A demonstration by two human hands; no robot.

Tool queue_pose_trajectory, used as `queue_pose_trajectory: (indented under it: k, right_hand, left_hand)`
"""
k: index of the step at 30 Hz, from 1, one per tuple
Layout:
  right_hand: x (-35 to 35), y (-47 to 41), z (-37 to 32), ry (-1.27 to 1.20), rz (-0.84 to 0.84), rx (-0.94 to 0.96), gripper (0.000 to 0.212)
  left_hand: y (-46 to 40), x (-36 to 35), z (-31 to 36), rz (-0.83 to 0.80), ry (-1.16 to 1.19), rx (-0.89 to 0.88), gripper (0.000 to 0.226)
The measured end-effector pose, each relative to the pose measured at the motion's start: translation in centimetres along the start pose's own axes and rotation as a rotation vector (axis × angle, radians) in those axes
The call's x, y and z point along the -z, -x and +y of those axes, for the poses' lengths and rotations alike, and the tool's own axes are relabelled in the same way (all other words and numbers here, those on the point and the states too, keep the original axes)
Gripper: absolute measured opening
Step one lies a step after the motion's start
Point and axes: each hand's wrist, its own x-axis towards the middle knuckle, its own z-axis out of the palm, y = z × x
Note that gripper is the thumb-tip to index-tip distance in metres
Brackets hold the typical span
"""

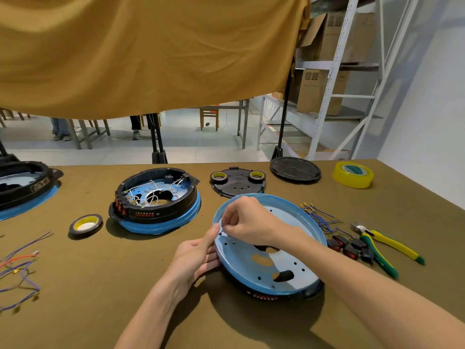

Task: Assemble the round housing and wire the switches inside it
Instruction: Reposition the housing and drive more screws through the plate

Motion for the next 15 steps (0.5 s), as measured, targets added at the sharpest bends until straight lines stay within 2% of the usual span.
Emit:
queue_pose_trajectory:
  k: [6, 9, 15]
  right_hand:
    - [0.7, -0.7, -1.0, 0.132, -0.088, 0.031, 0.017]
    - [0.3, -1.3, -1.3, 0.137, -0.138, -0.003, 0.018]
    - [0.5, -2.3, -0.2, -0.132, -0.248, -0.222, 0.019]
  left_hand:
    - [-0.2, -0.2, 0.0, 0.061, -0.004, 0.034, 0.086]
    - [-0.1, -0.2, 0.0, 0.054, 0.000, 0.027, 0.081]
    - [-0.1, -0.1, 0.1, 0.020, 0.016, 0.042, 0.078]
